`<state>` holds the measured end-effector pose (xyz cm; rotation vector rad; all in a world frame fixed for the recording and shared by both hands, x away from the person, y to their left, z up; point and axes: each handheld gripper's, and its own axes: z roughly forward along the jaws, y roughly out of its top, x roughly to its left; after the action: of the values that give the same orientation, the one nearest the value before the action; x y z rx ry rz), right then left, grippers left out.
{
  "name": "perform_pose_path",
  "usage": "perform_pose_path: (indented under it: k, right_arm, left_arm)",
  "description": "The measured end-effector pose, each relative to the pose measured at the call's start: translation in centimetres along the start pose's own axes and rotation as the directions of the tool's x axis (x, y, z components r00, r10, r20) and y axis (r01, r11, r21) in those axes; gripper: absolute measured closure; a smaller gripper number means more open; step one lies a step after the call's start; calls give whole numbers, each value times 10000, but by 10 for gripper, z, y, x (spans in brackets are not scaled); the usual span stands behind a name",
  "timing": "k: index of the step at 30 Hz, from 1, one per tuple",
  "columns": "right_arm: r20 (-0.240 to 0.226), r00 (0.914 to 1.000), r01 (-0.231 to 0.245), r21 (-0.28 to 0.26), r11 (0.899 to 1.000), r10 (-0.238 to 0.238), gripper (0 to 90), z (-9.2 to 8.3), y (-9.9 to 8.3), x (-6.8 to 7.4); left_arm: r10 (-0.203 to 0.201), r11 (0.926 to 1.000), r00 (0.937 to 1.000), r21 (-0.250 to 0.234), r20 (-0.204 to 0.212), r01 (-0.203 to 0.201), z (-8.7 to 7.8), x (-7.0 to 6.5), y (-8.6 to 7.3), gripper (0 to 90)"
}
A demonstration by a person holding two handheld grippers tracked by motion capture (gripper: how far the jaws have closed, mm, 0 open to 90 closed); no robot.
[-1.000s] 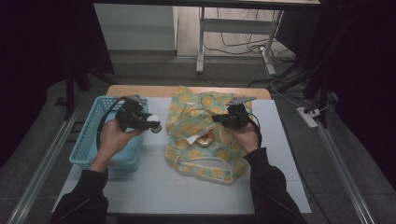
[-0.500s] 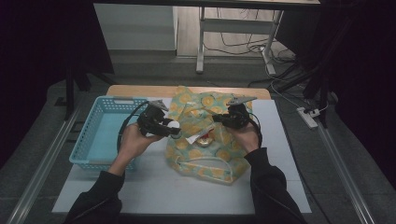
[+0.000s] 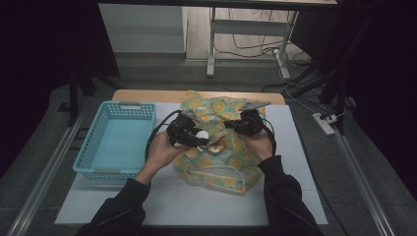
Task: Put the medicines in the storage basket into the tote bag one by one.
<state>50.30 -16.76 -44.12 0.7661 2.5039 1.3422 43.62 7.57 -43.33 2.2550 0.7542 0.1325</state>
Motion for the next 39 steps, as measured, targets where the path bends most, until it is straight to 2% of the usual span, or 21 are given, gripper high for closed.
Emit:
perform_pose_path:
  k: [4, 8, 16, 20, 28, 36, 39]
  right_arm:
    - [36, 10000, -26, -28, 10000, 26, 889, 0, 0, -1]
    - [34, 10000, -25, -26, 10000, 25, 890, 0, 0, -1]
    - [31, 10000, -6, -39, 10000, 6, 889, 0, 0, 0]
    - [31, 10000, -18, -17, 10000, 18, 889, 0, 0, 1]
    - [25, 10000, 0, -19, 10000, 0, 889, -1, 1, 1]
    - [3, 10000, 24, -17, 10000, -24, 889, 0, 1, 1]
    - [9, 10000, 22, -3, 10000, -22, 889, 0, 0, 1]
  left_arm:
    - [117, 9999, 9999, 27, 96, -117, 14, -4, 7, 502]
    - [273, 9995, 9996, 133, -27, -273, 28, -7, 12, 502]
    - [155, 9997, 9998, 205, -132, -152, 50, -6, 17, 502]
    - [106, 9993, 9994, 360, -339, -94, 59, -4, 16, 501]
    - [-14, 9984, 9986, 564, -529, 44, 69, 1, 16, 500]
    - [-288, 9992, 9989, 254, -362, 297, 71, 5, 13, 490]
    - [-288, 9995, 9991, 149, -313, 293, 70, 5, 13, 437]
